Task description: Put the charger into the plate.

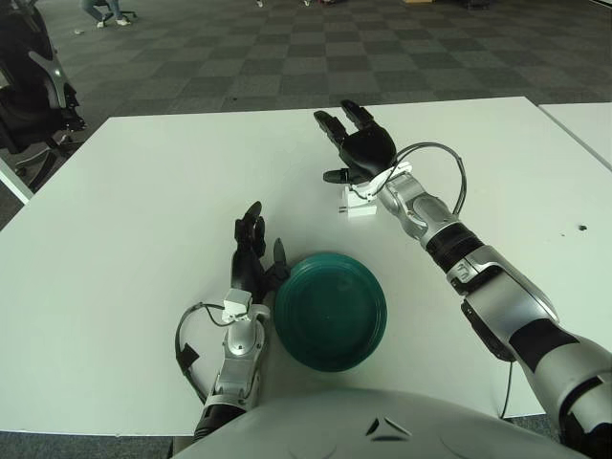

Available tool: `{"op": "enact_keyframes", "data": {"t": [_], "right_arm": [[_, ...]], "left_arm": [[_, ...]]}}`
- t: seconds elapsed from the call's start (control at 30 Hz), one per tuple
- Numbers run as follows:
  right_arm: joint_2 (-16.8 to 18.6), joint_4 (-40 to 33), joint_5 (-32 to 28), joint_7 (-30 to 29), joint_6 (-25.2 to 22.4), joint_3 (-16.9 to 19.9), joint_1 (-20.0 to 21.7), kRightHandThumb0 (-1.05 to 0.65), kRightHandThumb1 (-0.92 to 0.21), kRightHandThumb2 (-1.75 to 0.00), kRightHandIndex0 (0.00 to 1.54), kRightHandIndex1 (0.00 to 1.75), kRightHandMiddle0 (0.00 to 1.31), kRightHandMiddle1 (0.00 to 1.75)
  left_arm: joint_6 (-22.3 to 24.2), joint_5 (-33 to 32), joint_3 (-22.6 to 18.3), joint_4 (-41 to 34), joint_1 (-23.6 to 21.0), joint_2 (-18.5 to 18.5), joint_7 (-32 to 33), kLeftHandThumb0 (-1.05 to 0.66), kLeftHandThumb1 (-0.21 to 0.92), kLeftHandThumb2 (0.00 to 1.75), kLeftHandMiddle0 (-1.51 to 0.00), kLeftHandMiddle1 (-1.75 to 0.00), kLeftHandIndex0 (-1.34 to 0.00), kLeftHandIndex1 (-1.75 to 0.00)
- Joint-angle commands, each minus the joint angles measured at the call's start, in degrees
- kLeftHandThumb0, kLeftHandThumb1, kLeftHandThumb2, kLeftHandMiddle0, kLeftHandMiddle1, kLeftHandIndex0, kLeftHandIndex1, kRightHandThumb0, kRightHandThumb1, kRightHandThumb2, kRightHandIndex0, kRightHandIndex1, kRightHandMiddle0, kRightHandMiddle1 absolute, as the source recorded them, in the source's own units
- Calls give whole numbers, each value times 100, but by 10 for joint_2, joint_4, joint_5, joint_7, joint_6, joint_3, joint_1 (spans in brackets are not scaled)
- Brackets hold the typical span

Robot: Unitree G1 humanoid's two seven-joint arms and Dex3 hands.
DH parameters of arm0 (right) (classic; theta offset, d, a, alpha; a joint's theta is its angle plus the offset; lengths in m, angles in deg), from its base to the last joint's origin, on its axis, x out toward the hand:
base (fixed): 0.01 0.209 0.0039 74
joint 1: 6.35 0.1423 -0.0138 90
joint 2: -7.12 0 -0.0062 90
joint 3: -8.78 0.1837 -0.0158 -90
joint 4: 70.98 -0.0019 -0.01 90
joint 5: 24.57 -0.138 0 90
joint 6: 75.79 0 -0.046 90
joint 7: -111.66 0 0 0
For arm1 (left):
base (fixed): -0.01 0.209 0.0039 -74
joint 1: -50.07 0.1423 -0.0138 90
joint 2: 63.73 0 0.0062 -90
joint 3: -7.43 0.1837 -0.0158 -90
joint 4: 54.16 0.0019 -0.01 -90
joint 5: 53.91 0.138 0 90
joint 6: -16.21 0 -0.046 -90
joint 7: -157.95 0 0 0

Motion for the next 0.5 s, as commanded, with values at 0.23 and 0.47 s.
{"op": "enact_keyframes", "data": {"t": [0.23, 0.47], "right_arm": [[-11, 16, -6, 42, 14, -32, -7, -105, -92, -91, 9, 1, 0, 7], [-4, 78, 0, 40, 6, -53, 6, -105, -92, -86, 8, 0, 0, 4]], "left_arm": [[-11, 1, 5, 72, 27, 34, 4, -79, 92, 91, -31, -1, 0, -76], [-3, -9, 4, 65, 31, 35, -1, -79, 92, 91, -32, -1, -1, -80]]}}
